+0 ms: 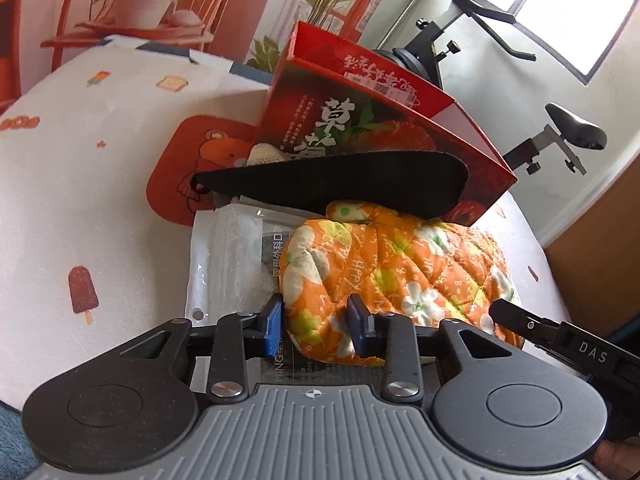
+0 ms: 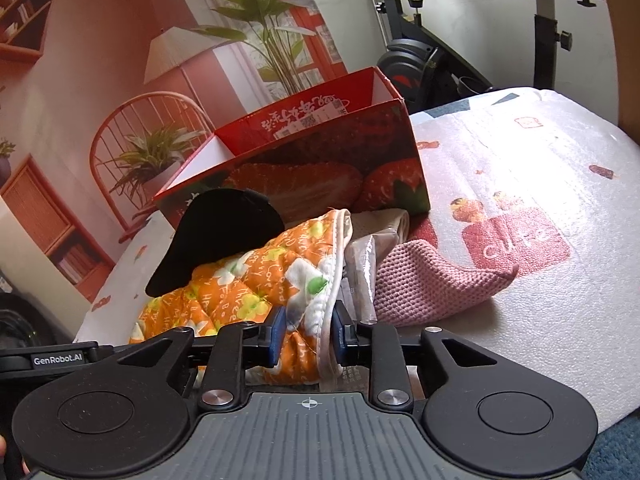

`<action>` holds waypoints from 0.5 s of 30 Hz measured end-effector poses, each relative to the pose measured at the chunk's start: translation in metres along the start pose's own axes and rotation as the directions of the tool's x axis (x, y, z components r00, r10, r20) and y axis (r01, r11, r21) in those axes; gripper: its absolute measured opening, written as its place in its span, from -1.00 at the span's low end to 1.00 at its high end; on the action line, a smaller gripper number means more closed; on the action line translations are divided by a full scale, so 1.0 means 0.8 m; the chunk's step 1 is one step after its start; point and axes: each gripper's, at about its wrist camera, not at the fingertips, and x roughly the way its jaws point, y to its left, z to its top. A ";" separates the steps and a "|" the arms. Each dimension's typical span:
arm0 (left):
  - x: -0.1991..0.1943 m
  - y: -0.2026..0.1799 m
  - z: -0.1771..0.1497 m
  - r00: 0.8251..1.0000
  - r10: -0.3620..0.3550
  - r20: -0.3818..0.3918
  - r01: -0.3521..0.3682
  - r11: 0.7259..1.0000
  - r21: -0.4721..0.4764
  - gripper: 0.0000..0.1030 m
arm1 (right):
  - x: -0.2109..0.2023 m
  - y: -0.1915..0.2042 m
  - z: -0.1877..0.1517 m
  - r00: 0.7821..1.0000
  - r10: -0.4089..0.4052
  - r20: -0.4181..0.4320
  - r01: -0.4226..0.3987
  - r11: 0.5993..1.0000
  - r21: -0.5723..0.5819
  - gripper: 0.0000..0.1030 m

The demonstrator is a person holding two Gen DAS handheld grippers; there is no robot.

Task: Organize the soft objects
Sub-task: 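Lift the oven mitt with the left tool toward the red box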

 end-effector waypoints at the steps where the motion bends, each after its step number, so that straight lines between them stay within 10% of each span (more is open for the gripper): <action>1: -0.004 -0.001 0.000 1.000 0.000 0.010 0.000 1.000 0.013 -0.54 | -0.002 0.002 0.000 1.000 -0.007 0.007 0.007 1.000 -0.010 -0.79; 15: -0.077 -0.039 -0.012 0.986 -0.030 0.163 0.009 0.992 0.126 -0.70 | -0.072 0.023 0.008 0.988 0.032 0.154 -0.022 0.998 -0.065 -0.87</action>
